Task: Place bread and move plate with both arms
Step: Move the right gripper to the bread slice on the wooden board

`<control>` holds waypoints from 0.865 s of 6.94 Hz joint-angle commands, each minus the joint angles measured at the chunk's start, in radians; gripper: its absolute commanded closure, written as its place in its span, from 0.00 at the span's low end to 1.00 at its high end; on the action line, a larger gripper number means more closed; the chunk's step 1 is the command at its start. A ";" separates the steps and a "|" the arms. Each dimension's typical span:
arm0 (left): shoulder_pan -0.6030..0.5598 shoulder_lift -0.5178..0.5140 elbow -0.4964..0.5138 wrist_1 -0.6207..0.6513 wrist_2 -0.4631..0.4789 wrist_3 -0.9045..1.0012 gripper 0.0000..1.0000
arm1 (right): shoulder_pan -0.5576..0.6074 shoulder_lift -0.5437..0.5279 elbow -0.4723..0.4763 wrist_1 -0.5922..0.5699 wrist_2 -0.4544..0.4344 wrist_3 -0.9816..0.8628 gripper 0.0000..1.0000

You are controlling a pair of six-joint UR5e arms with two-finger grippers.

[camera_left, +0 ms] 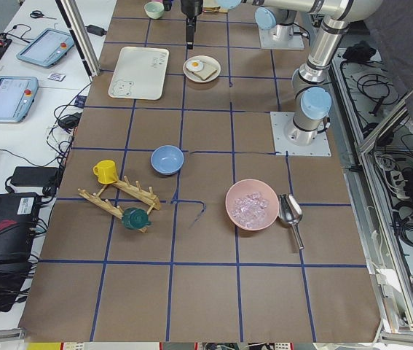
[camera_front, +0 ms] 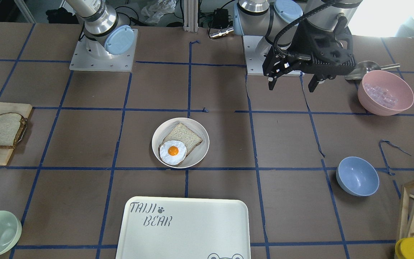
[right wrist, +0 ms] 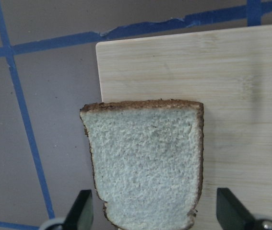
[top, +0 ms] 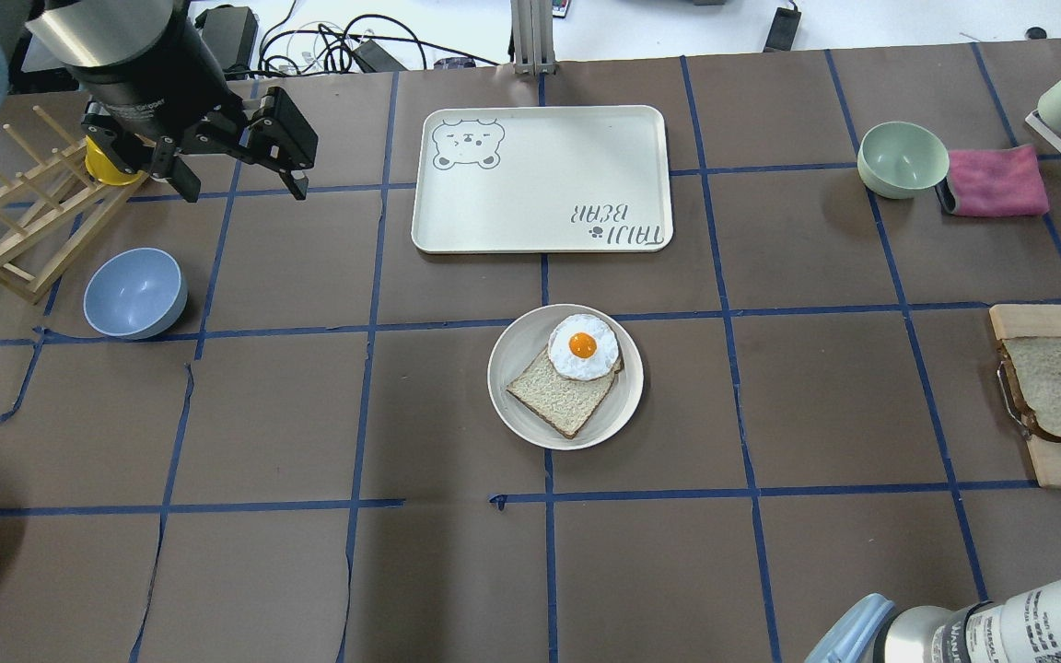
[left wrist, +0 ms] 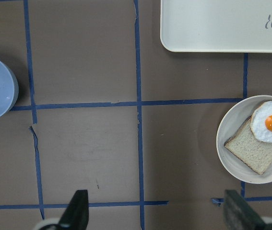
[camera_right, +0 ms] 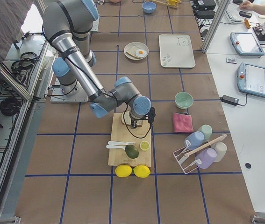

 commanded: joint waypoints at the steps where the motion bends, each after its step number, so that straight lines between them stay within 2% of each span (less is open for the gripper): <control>1: 0.000 0.001 0.000 0.000 0.000 0.000 0.00 | -0.021 0.008 0.023 -0.026 -0.041 -0.001 0.27; 2: 0.000 0.001 0.000 0.000 0.000 0.000 0.00 | -0.021 0.014 0.023 -0.045 -0.031 -0.003 0.30; 6: 0.000 0.003 0.002 0.000 0.000 0.003 0.00 | -0.021 0.031 0.023 -0.081 -0.023 -0.015 0.32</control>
